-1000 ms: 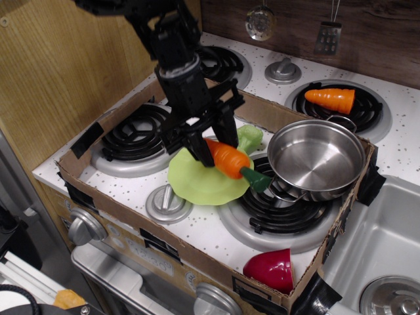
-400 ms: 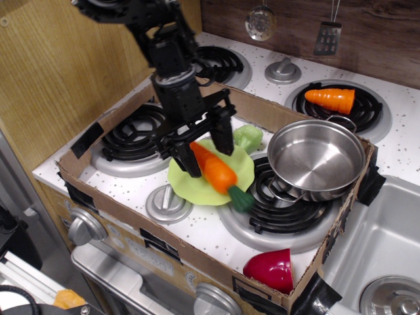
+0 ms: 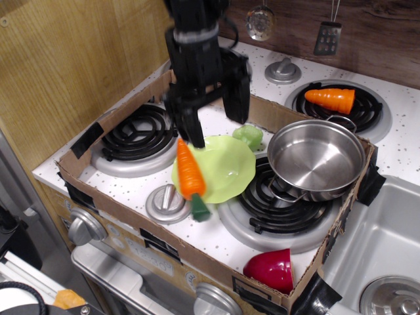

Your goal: Put carrot on plate

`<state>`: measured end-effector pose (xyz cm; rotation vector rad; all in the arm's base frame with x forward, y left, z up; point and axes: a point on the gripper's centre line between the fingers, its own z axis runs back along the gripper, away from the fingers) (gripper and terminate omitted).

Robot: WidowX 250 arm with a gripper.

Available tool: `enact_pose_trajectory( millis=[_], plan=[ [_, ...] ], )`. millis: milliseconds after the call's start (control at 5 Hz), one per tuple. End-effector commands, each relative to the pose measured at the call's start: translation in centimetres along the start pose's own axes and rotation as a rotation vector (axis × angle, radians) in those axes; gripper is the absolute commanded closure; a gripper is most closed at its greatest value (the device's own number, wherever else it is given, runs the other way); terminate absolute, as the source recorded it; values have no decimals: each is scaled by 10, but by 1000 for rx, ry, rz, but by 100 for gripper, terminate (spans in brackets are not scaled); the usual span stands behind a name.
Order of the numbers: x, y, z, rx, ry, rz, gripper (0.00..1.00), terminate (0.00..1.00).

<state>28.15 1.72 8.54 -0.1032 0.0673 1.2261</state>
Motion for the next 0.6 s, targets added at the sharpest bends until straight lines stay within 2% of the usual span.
enact_pose_trajectory(
  millis=[0, 200, 400],
  plan=[
    [-25, -16, 71, 53, -118, 23, 0, 0],
    [-35, -19, 79, 89, -128, 39, 0, 0],
    [-45, -25, 87, 119, -135, 65, 0, 100]
  ],
)
